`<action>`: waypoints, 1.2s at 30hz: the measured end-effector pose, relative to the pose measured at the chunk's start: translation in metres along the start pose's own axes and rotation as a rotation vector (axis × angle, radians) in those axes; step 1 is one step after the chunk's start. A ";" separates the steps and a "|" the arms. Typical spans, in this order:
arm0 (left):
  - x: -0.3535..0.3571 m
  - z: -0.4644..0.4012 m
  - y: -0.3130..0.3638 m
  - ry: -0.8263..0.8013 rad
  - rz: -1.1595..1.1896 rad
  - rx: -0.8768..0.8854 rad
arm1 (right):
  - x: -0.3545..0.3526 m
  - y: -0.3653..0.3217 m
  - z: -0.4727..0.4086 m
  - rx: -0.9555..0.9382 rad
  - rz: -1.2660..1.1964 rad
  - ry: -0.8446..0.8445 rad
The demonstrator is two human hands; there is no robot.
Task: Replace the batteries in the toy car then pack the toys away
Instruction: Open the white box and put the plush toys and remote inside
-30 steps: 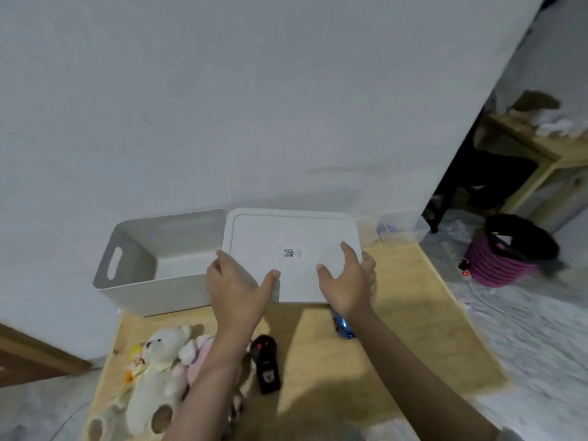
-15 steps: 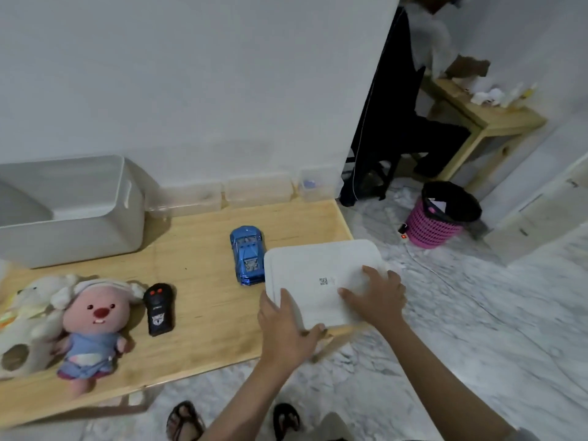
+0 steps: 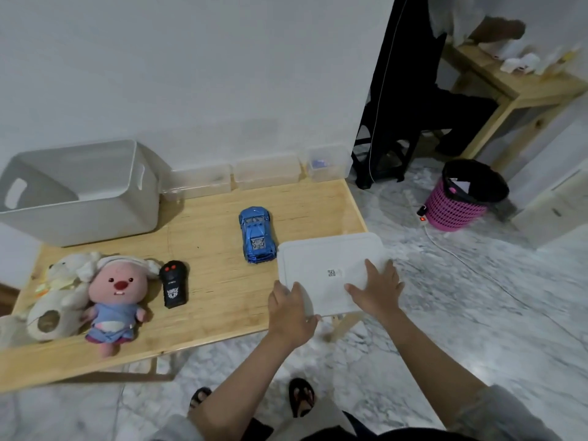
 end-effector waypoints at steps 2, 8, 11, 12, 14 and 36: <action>-0.006 0.001 -0.003 0.022 0.013 0.017 | -0.001 -0.017 0.005 -0.062 -0.034 0.040; -0.071 0.012 -0.020 0.117 0.145 0.112 | -0.005 -0.118 0.039 -0.296 -0.175 0.146; -0.127 0.022 -0.051 0.227 0.169 0.122 | -0.003 -0.188 0.067 -0.410 -0.307 0.161; -0.150 0.025 -0.069 0.271 0.158 0.109 | 0.001 -0.213 0.079 -0.438 -0.350 0.155; -0.195 0.031 -0.106 0.368 0.136 0.086 | 0.010 -0.262 0.103 -0.491 -0.395 0.129; -0.334 0.007 -0.330 0.079 0.025 -0.215 | 0.122 -0.454 0.163 -0.461 -0.265 -0.049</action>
Point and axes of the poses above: each hand's wrist, its own z-axis away from the middle knuckle, its own x-axis out of the palm, y = z × x, the point moved 9 cm from there along -z, towards the middle knuckle, and after that the axes turned 9 degrees about z, right-handed, at the moved point
